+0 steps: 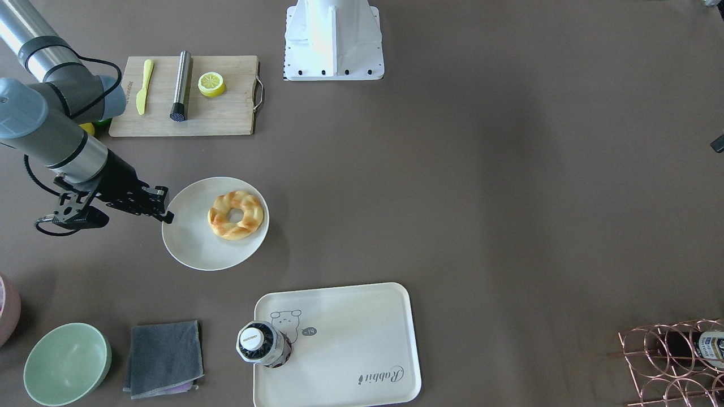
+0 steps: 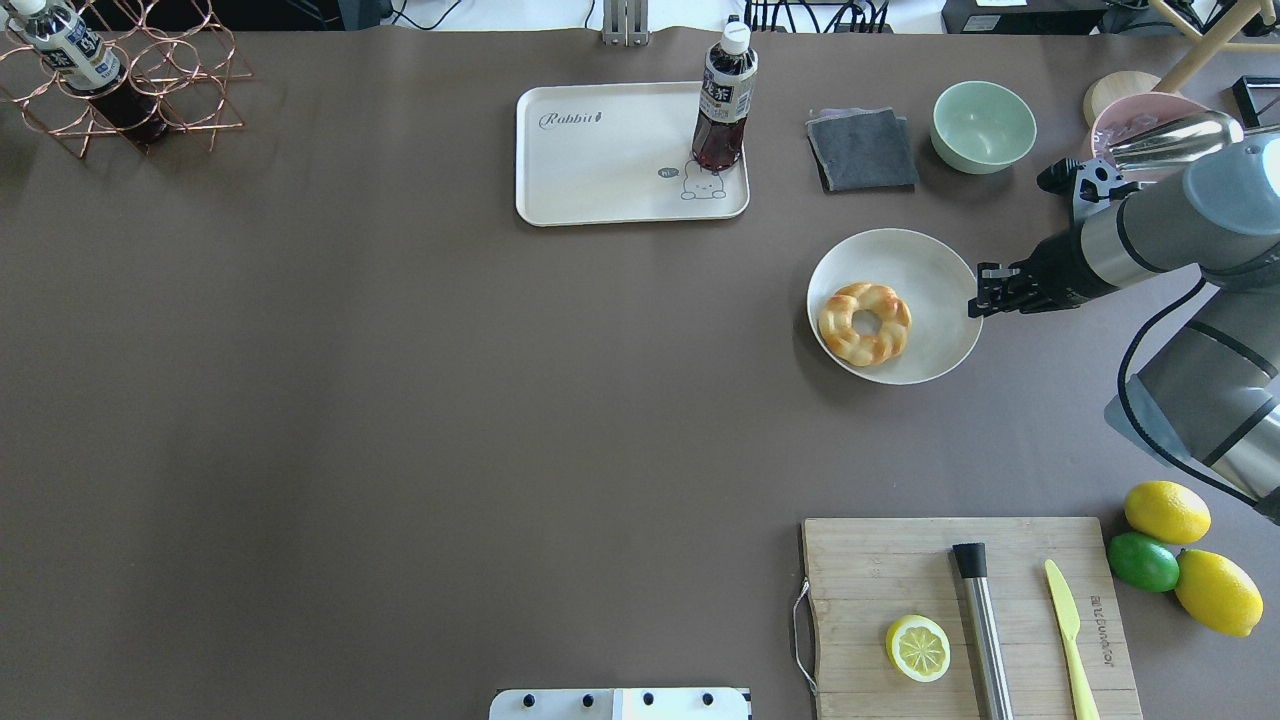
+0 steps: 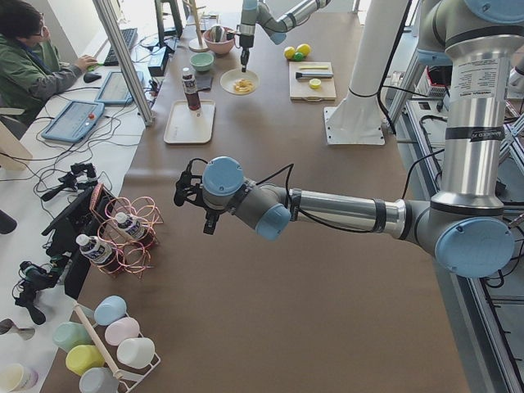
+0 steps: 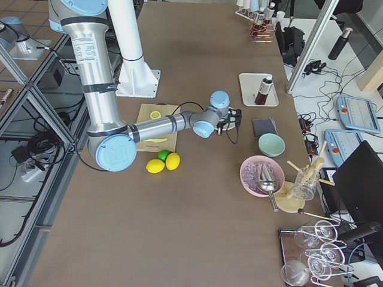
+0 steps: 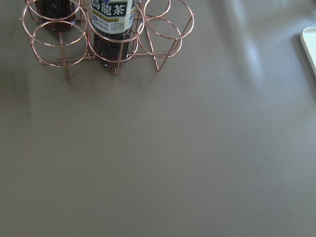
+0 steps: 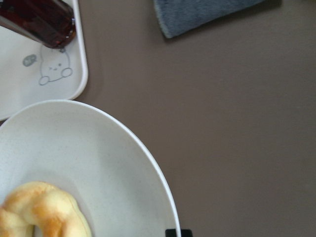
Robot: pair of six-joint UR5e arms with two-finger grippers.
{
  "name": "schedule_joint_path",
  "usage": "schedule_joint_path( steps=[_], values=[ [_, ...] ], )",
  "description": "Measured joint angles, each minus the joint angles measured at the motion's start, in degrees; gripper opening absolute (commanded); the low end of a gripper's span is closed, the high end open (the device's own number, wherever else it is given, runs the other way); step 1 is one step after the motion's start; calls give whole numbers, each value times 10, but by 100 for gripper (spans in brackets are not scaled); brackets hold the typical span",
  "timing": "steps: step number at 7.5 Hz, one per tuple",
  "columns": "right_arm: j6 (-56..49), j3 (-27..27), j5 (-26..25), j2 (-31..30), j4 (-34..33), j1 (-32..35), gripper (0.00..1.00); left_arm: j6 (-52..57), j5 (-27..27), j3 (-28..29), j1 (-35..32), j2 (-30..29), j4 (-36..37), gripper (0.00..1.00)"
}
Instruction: Place donut on tray
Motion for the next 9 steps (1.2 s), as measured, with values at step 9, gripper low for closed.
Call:
schedule_joint_path(
  steps=[9],
  values=[
    [245, -9, -204, 377, -279, -198, 0, -256, -11, -17, 124, -99, -12, 81]
  ],
)
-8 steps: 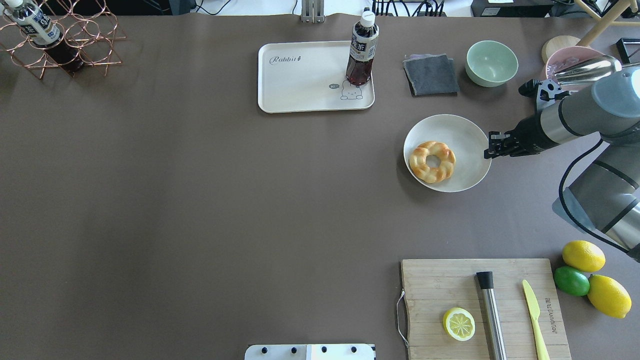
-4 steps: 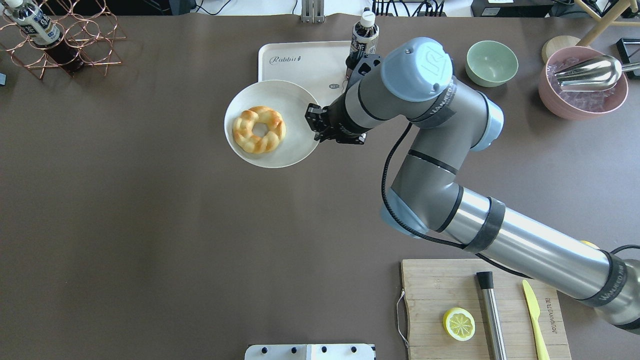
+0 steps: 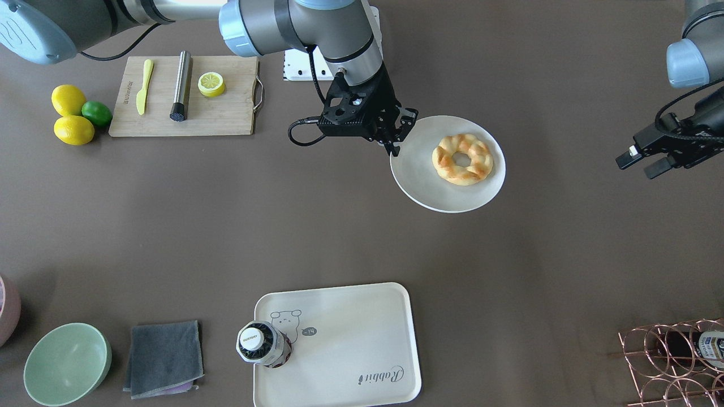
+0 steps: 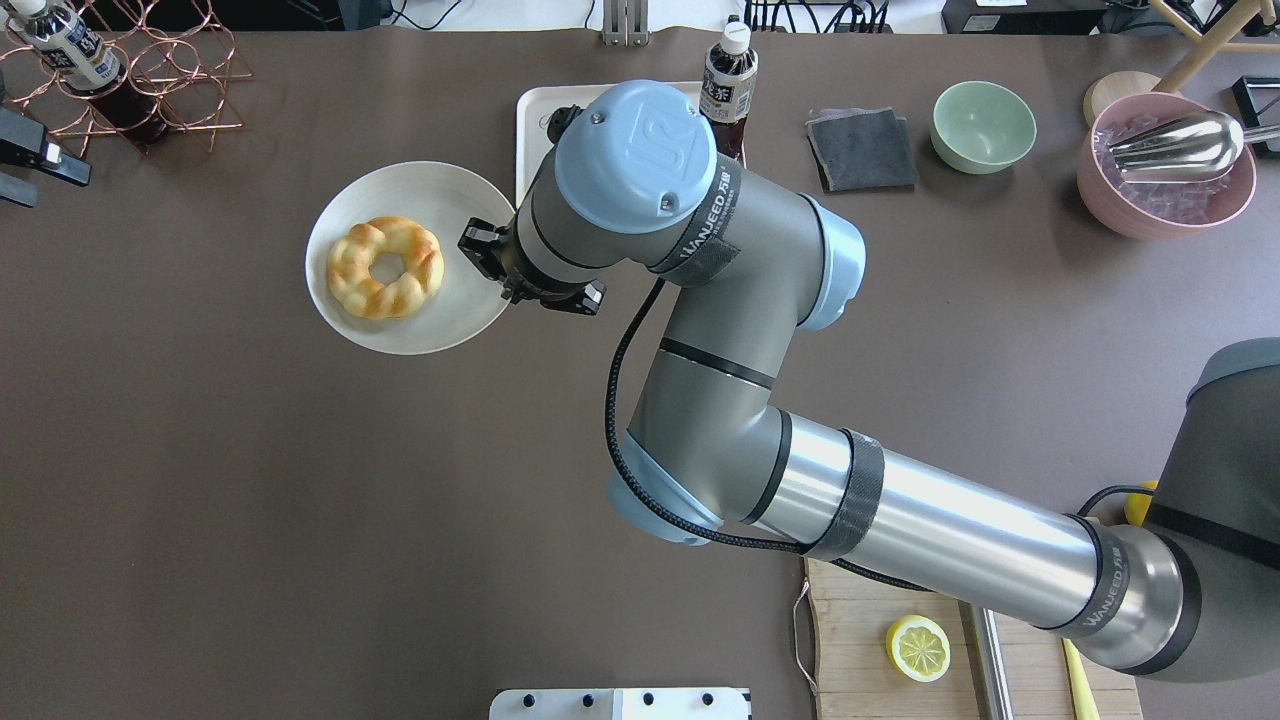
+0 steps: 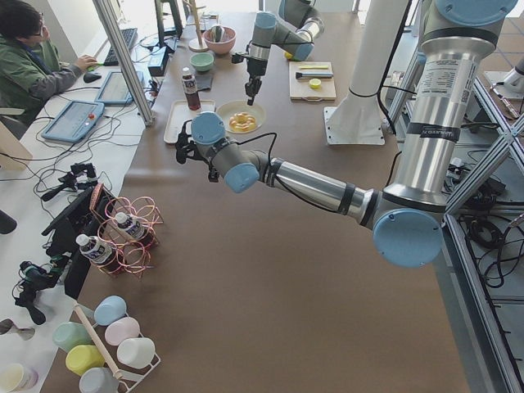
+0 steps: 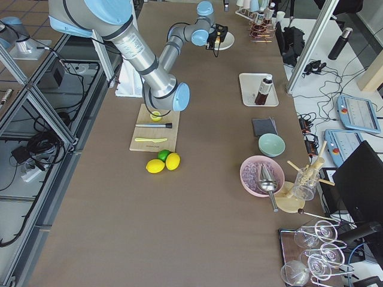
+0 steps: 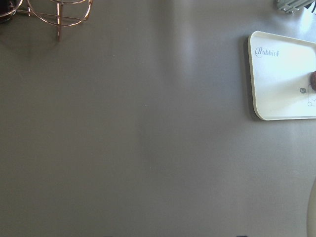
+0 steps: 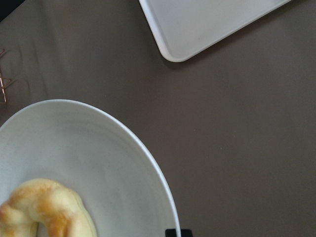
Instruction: Place donut on tray
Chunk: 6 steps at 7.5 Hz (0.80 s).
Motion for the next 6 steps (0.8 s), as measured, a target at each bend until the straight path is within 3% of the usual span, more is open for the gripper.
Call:
schedule_joint_path(
  steps=[1, 4, 6],
  values=[
    [3, -5, -8, 13, -11, -7, 0, -38, 25, -4, 22, -16, 0, 81],
    [4, -26, -17, 31, -16, -11, 0, -104, 59, -35, 61, -38, 1, 62],
    [4, -36, -19, 47, -23, -13, 0, -115, 78, -55, 90, -39, 2, 58]
  ],
)
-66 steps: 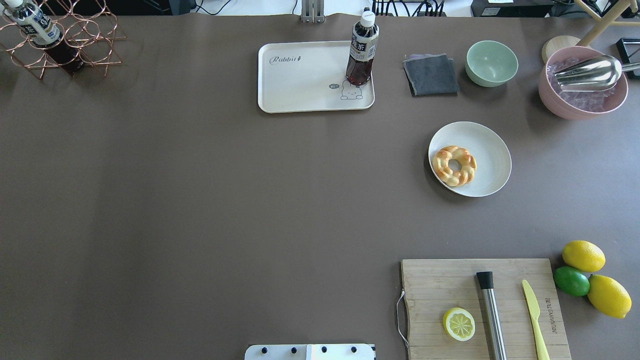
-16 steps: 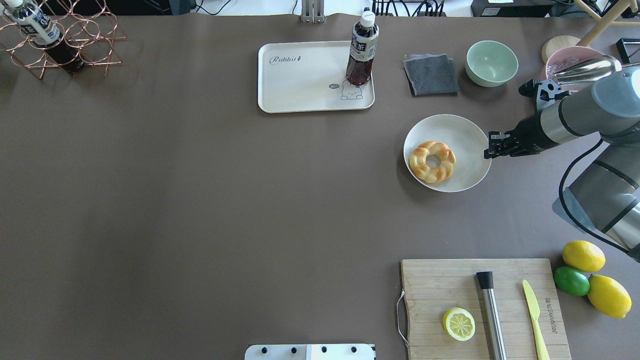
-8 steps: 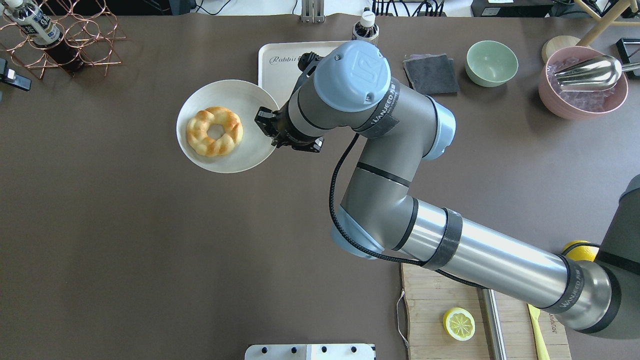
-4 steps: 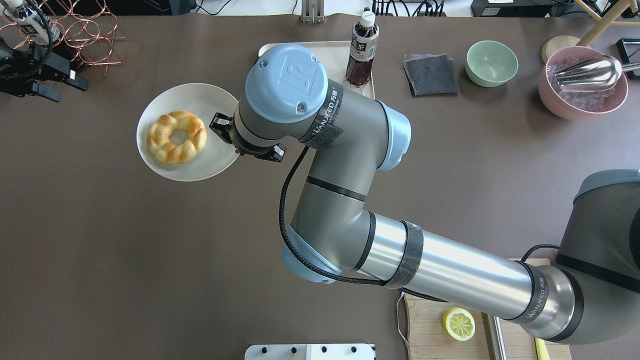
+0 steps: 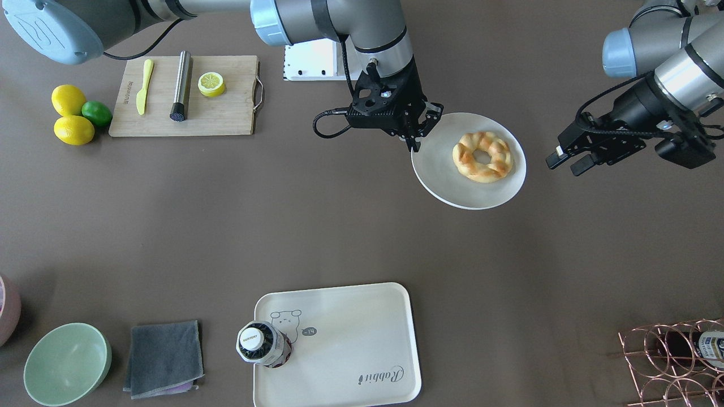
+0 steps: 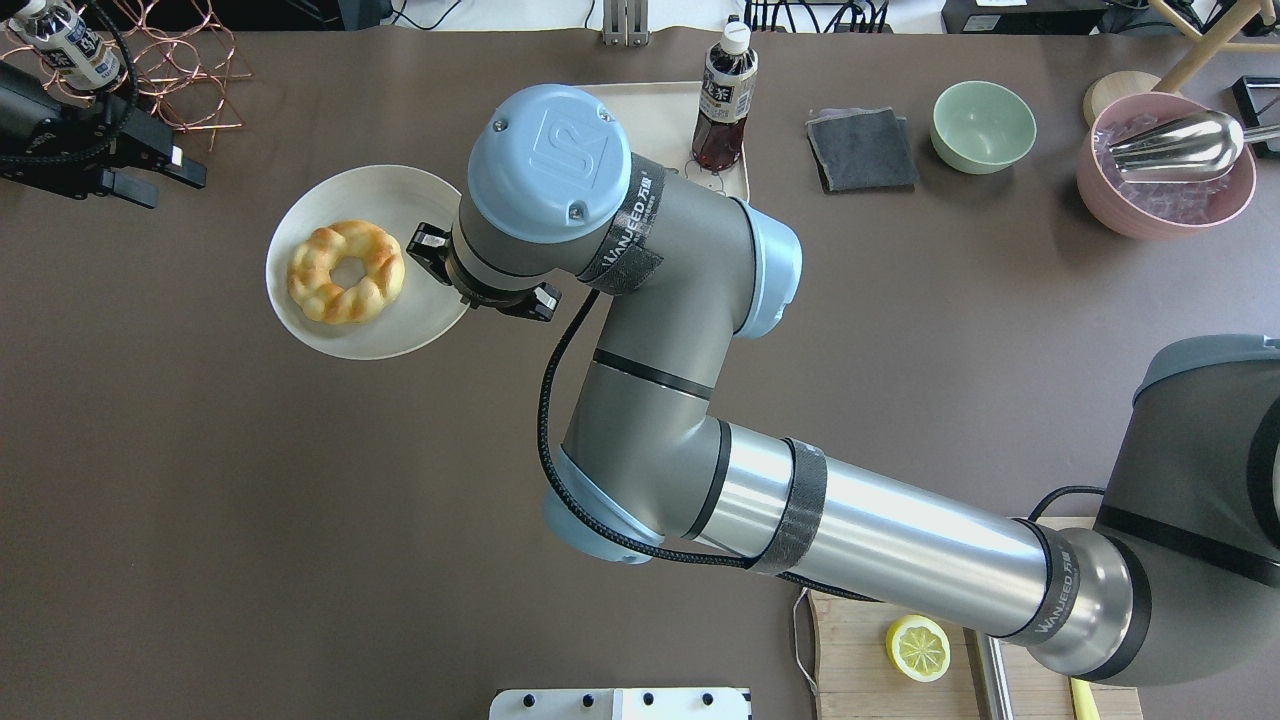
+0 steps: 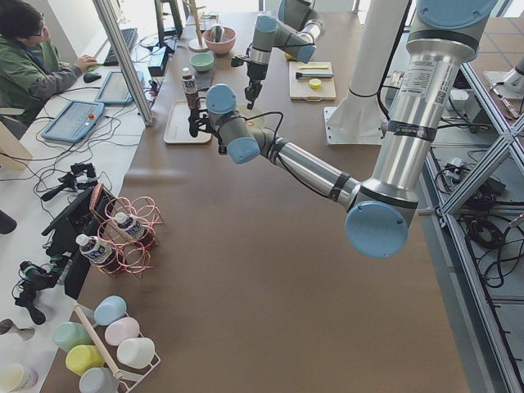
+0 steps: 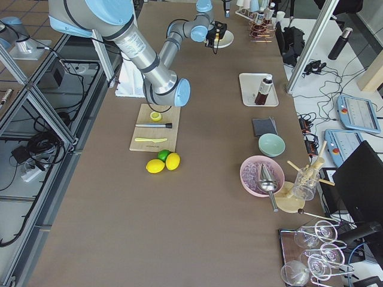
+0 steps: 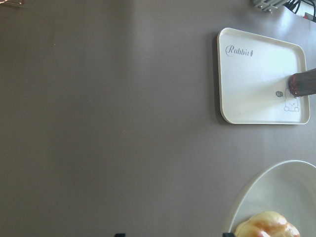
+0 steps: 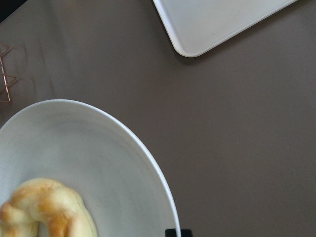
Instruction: Place donut on tray
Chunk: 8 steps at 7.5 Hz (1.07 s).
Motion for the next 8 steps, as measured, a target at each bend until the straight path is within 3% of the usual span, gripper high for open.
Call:
schedule_joint_path(
  steps=[8],
  values=[
    [0, -39, -1, 38, -13, 5, 0, -25, 25, -12, 44, 0, 0, 29]
  ],
)
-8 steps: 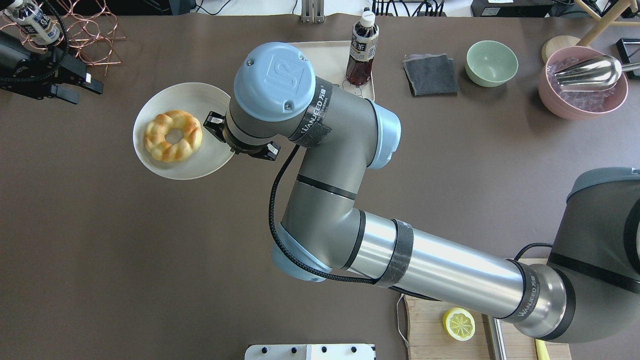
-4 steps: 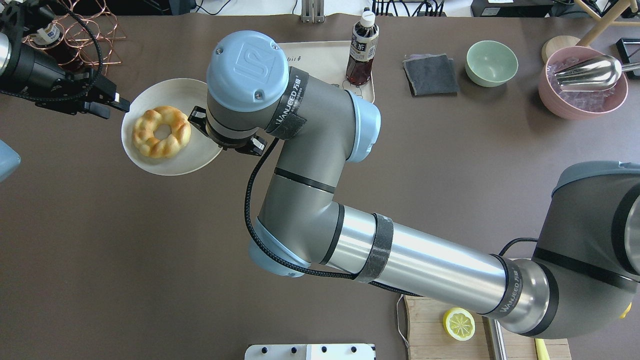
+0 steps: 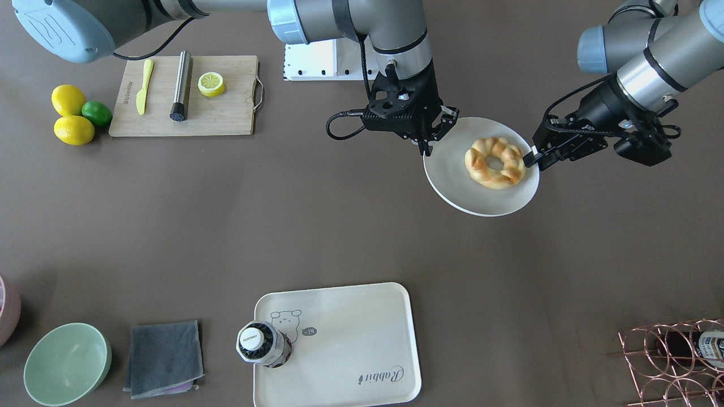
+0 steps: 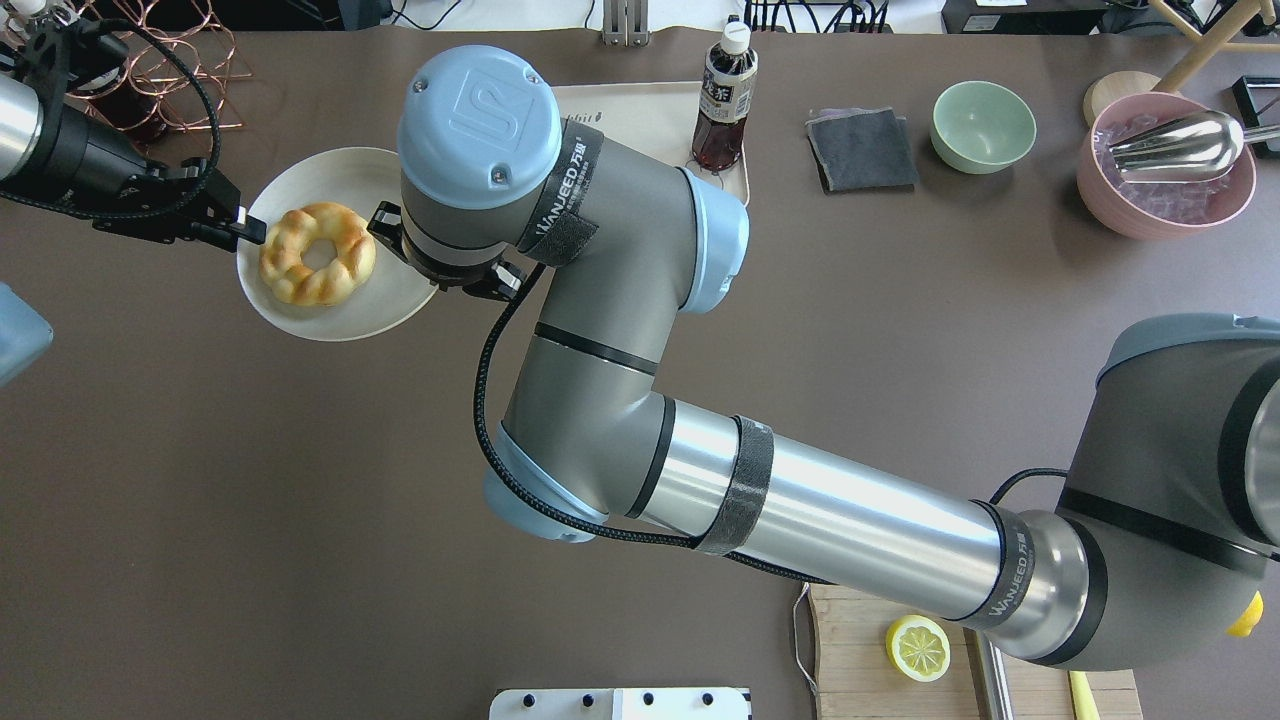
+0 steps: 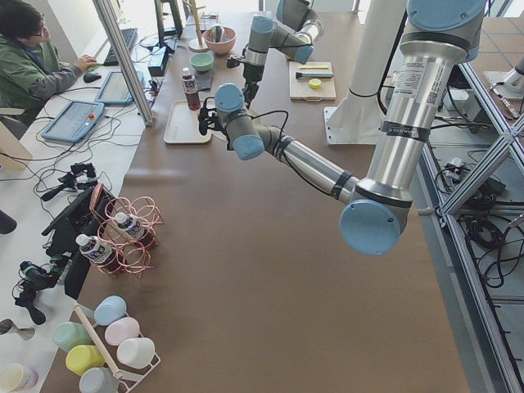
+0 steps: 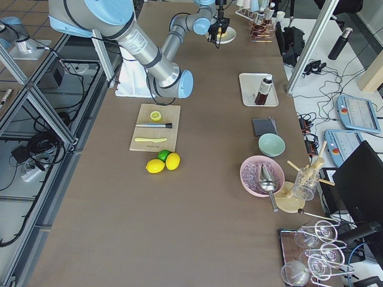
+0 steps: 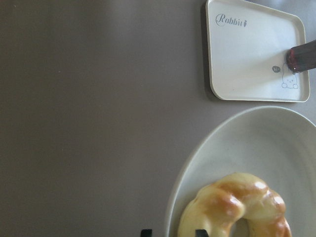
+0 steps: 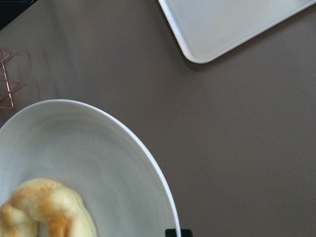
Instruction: Place donut on tray
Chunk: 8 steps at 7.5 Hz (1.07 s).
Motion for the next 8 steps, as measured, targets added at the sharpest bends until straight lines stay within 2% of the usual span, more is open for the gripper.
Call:
schedule_joint_path(
  steps=[2, 5, 6, 7, 8],
  values=[
    [-1, 1, 1, 0, 0, 2, 0, 0, 0, 0, 0, 1, 0, 23],
    [-1, 3, 3, 0, 1, 7, 0, 1, 0, 1, 1, 1, 0, 23],
    [-1, 3, 4, 0, 1, 8, 0, 1, 0, 1, 1, 1, 0, 15],
    [-1, 4, 4, 0, 1, 8, 0, 1, 0, 1, 1, 1, 0, 1],
    [-1, 4, 4, 0, 2, 8, 0, 1, 0, 1, 1, 1, 0, 0]
  ],
)
